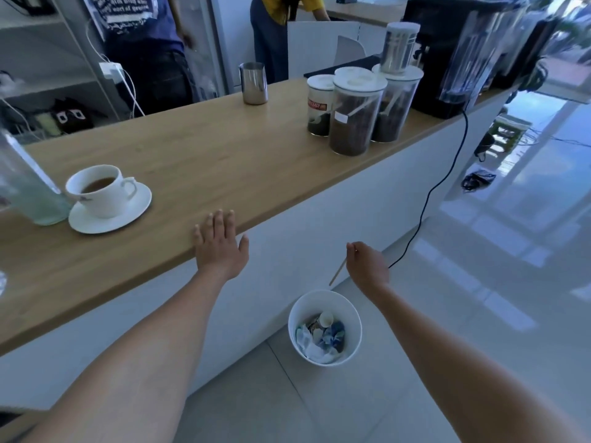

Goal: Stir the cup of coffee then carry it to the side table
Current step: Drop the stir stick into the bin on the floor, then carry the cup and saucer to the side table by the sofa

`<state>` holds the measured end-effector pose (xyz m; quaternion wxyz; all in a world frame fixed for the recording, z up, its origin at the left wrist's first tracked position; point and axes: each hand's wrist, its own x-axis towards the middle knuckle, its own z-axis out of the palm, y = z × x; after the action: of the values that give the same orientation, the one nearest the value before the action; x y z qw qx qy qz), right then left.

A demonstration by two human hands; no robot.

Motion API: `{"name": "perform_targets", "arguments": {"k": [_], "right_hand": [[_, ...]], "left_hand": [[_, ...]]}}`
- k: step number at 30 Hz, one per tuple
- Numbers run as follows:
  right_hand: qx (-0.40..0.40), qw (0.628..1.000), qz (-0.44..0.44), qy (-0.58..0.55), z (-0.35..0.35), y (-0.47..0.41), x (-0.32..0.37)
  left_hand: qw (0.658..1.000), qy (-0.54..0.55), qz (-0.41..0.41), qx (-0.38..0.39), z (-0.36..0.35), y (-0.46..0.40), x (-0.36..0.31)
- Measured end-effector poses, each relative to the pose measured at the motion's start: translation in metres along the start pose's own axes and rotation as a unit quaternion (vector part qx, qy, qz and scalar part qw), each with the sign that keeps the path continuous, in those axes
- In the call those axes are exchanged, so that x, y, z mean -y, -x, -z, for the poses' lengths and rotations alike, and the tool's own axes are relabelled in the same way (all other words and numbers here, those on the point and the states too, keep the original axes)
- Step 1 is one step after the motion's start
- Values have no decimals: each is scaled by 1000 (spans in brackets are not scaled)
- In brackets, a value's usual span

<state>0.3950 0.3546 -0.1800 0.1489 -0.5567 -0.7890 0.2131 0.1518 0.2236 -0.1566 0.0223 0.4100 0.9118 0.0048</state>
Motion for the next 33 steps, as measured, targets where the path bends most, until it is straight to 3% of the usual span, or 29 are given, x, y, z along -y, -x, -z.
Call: {"name": "perform_targets", "arguments": {"k": [4, 12, 14, 23, 33], "right_hand": [[75, 997, 8, 18, -18, 3, -11], [80, 997, 2, 4, -23, -1, -11], [81, 996, 25, -7, -19, -6, -5], [137, 967, 153, 151, 3, -20, 45], [168, 945, 252, 127, 10, -39, 122]], "left_hand": [[1000, -3, 5, -2, -1, 0, -1], [1000, -3, 2, 10, -1, -1, 0], [1000, -5, 1, 21, 0, -1, 0], [997, 47, -11, 68, 14, 0, 5], [992, 82, 89, 40, 44, 26, 51]]}}
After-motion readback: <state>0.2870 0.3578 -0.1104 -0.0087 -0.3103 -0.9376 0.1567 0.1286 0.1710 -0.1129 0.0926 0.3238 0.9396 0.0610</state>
